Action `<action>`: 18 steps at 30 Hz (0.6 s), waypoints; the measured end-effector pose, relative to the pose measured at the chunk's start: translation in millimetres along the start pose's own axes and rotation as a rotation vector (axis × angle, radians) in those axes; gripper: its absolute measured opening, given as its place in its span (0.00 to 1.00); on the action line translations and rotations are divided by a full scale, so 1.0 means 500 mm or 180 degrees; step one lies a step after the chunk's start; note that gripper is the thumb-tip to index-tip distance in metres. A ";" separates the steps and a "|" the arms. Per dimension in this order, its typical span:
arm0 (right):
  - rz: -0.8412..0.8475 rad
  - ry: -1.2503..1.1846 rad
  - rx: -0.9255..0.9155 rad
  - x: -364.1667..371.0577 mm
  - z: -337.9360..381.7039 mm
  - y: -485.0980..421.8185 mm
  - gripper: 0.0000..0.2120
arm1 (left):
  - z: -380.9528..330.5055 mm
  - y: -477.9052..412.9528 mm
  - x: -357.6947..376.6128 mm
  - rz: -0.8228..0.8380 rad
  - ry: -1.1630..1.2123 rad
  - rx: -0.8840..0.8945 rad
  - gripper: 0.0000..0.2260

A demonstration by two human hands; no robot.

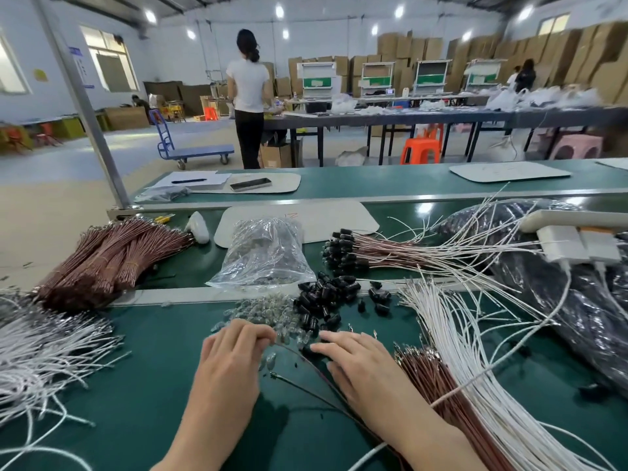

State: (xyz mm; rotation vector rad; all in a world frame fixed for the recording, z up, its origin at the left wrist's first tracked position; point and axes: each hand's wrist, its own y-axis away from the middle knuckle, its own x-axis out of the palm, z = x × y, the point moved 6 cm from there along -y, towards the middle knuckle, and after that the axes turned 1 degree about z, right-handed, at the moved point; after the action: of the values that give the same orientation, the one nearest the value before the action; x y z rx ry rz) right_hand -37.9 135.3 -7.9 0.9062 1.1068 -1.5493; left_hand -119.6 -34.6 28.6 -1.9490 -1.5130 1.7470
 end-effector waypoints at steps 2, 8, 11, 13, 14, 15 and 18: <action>-0.0099 -0.0060 -0.0005 -0.006 0.002 0.001 0.16 | 0.022 0.003 -0.017 -0.0220 0.0177 -0.0321 0.09; -0.0243 -0.0138 0.0153 -0.011 -0.005 0.004 0.11 | 0.031 0.007 -0.023 -0.0333 0.0809 -0.0860 0.12; -0.0278 -0.0107 0.0227 -0.009 -0.011 0.002 0.16 | 0.019 0.003 -0.012 -0.0168 0.0900 -0.0771 0.12; -0.0301 -0.0076 0.0238 -0.007 -0.011 0.001 0.17 | 0.012 0.003 0.000 0.0023 0.0888 -0.0719 0.11; -0.0308 -0.0082 0.0245 -0.006 -0.010 0.000 0.16 | 0.009 0.005 0.006 0.0100 0.0838 -0.0677 0.11; -0.0312 -0.0106 0.0256 -0.006 -0.011 0.000 0.15 | 0.007 0.007 0.012 0.0157 0.0767 -0.0627 0.11; -0.0316 -0.0160 0.0276 -0.008 -0.011 0.001 0.12 | 0.005 0.009 0.024 0.0312 0.0610 -0.0596 0.13</action>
State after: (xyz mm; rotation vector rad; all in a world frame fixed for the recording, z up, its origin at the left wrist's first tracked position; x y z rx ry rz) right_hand -36.5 141.6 -6.1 0.8765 1.0694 -1.7036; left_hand -121.0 -29.5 16.6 -2.2427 -1.5879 1.4470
